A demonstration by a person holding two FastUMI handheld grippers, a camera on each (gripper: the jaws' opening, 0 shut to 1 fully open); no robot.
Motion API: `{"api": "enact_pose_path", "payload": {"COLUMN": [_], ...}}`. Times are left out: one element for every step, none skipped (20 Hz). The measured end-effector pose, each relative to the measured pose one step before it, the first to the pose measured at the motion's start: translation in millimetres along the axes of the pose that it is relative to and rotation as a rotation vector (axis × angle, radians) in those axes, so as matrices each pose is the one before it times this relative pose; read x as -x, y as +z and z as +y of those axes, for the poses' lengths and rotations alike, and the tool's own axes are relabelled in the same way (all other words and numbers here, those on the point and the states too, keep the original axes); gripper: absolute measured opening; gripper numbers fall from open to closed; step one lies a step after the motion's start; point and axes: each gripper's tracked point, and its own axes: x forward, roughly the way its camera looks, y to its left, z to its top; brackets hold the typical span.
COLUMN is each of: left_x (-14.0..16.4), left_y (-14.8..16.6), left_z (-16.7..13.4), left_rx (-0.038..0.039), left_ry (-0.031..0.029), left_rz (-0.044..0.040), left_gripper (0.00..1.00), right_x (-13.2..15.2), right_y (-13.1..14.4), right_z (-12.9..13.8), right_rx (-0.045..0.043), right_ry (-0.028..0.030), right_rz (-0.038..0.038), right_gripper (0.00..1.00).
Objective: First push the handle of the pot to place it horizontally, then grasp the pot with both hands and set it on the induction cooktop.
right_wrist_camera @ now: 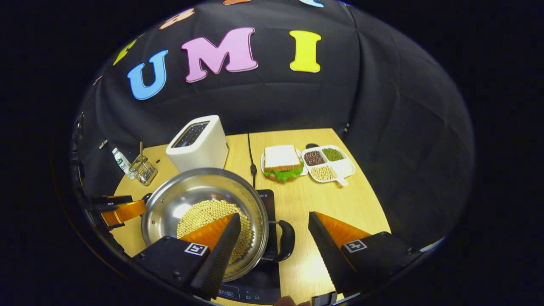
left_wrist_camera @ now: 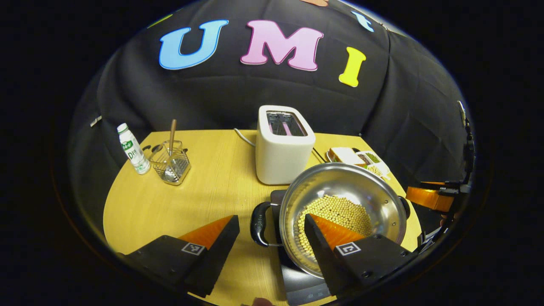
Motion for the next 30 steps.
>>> {"api": "enact_pose_path", "payload": {"left_x": [11.74, 12.4, 12.61, 12.29, 11.49, 12.32, 10.75, 11.9, 10.85, 10.08, 9.9, 11.36, 9.79, 8.29, 8.49, 7.9, 3.95, 8.26, 6.15, 4.95, 5.06, 4.55, 4.23, 2.47, 2.52, 1.52, 2.64, 0.96, 1.74, 0.5], "left_y": [7.23, 8.91, 8.37, 10.17, 11.05, 11.27, 9.02, 10.85, 9.62, 10.65, 11.51, 11.45, 8.95, 10.6, 7.53, 7.22, -0.34, 9.9, 2.46, 1.2, 1.61, 1.65, 1.13, 1.23, 0.5, 1.22, 2.0, 0.5, 1.04, 1.03], "left_z": [-1.49, -1.65, -0.56, -0.74, -1.75, 1.11, 1.61, 1.75, 0.9, 1.56, 1.32, 1.05, -0.47, -0.93, -1.33, -0.19, 9.77, -12.92, -3.09, -2.1, -1.08, 0.06, 1.02, 0.78, -0.78, 0.62, 1.24, 1.97, 2.17, 1.83], "left_rx": [-0.00111, 0.00003, 0.00335, 0.0077, 0.00623, 0.00351, 0.00065, -0.00299, -0.00812, -0.01081, -0.01025, -0.0114, -0.00967, -0.00946, -0.01182, -0.01468, -0.01133, -0.00346, 0.0015, 0.00408, 0.00529, 0.00101, -0.00292, -0.00611, -0.00273, -0.0019, -0.00272, -0.00443, -0.0047, -0.00581], "left_ry": [0.00193, -0.00028, -0.00021, -0.00203, -0.0008, 0.00532, 0.00962, 0.01054, 0.00924, 0.00961, 0.00681, 0.00244, 0.00508, 0.0007, 0.00211, 0.00245, 0.00049, -0.00358, -0.00588, -0.00313, -0.00037, 0.00092, 0.00529, -0.0026, -0.00139, 0.001, 0.00275, 0.00343, 0.00501, 0.00382], "left_rz": [-0.02836, -0.0331, -0.03386, -0.03567, -0.0377, -0.03538, -0.03142, -0.02788, -0.02855, -0.03346, -0.03403, -0.03404, -0.03227, -0.03011, -0.02531, -0.02186, -0.02003, -0.01643, -0.01245, -0.00783, -0.00453, -0.00804, -0.00939, -0.01038, -0.00835, -0.00895, -0.00671, -0.0064, -0.00225, -0.00239], "left_gripper": [0.95, 0.95, 0.95, 0.96, 0.95, 0.95, 0.96, 0.95, 0.95, 0.95, 0.95, 0.95, 0.95, 0.95, 0.95, 0.95, 0.95, 0.95, 0.95, 0.95, 0.95, 0.95, 0.95, 0.95, 0.95, 0.95, 0.95, 0.95, 0.93, 0.92], "right_x": [12.09, 11.01, 10.94, 10.68, 10.02, 9.51, 10.59, 9.82, 9.56, 8.39, 9.56, 7.43, 6.43, 5.58, 5.2, 5.71, 4.93, 5.01, 6.04, 4.87, 3.77, 3.78, 4.22, 2.72, 1.93, 1.65, 0.43, -0.41, -0.39, -0.27], "right_y": [10.08, 10.69, 10.93, 10.44, 9.86, 10.15, 11.27, 11.21, 11.17, 11.36, 9.57, 9.86, 8.57, 6.37, 5.5, 7.07, 7.47, 7.26, 7.36, 6.92, 3.89, 2.36, 1.06, -0.51, -0.69, -0.16, 0.81, 0.17, -0.31, -0.16], "right_z": [1.4, 2.49, 1.58, 2.07, 1.06, 2.37, 2.58, 2.53, 2.99, 4.11, 5.78, 5.65, 4.36, 4.94, 2.61, 2.87, 2.55, 2.04, 0.59, 0.66, 0.46, 2.64, 4.33, 2.78, 1.68, 0.75, 1.19, 1.08, 0.04, -0.5], "right_rx": [0.00507, 0.00457, 0.00467, 0.00324, 0.00025, -0.00006, 0.0022, 0.00446, 0.00227, -0.00295, -0.00672, -0.00506, -0.00458, -0.00461, -0.00435, -0.00691, -0.00553, -0.00274, 0.00092, 0.00906, 0.01406, 0.00994, 0.00767, 0.00919, 0.00804, 0.00301, -0.00417, -0.00868, -0.01034, -0.00971], "right_ry": [-0.00306, -0.00109, -0.00162, -0.00015, 0.00003, 0.00125, 0.00213, -0.00047, -0.00001, 0.00173, 0.00582, 0.00548, 0.00544, 0.00615, 0.00284, 0.00007, -0.00061, -0.00276, -0.00379, -0.00508, -0.00688, -0.00084, 0.00293, 0.00241, 0.00078, -0.00083, 0.00021, -0.00133, -0.00194, -0.00273], "right_rz": [-0.0376, -0.03974, -0.03931, -0.03489, -0.03626, -0.03146, -0.03175, -0.03343, -0.03697, -0.03301, -0.02904, -0.02618, -0.02447, -0.02034, -0.01827, -0.01845, -0.0224, -0.02656, -0.02716, -0.0326, -0.0244, -0.01623, -0.00899, -0.00414, 0.00038, -0.00055, 0.00086, 0.00398, 0.00507, 0.00248], "right_gripper": [0.99, 0.99, 0.99, 0.99, 0.99, 0.99, 0.99, 0.98, 0.99, 0.99, 0.99, 0.99, 0.98, 0.98, 0.98, 0.98, 0.98, 0.98, 0.98, 0.98, 0.98, 0.98, 0.98, 0.98, 0.98, 0.98, 0.98, 0.98, 0.98, 0.98]}}
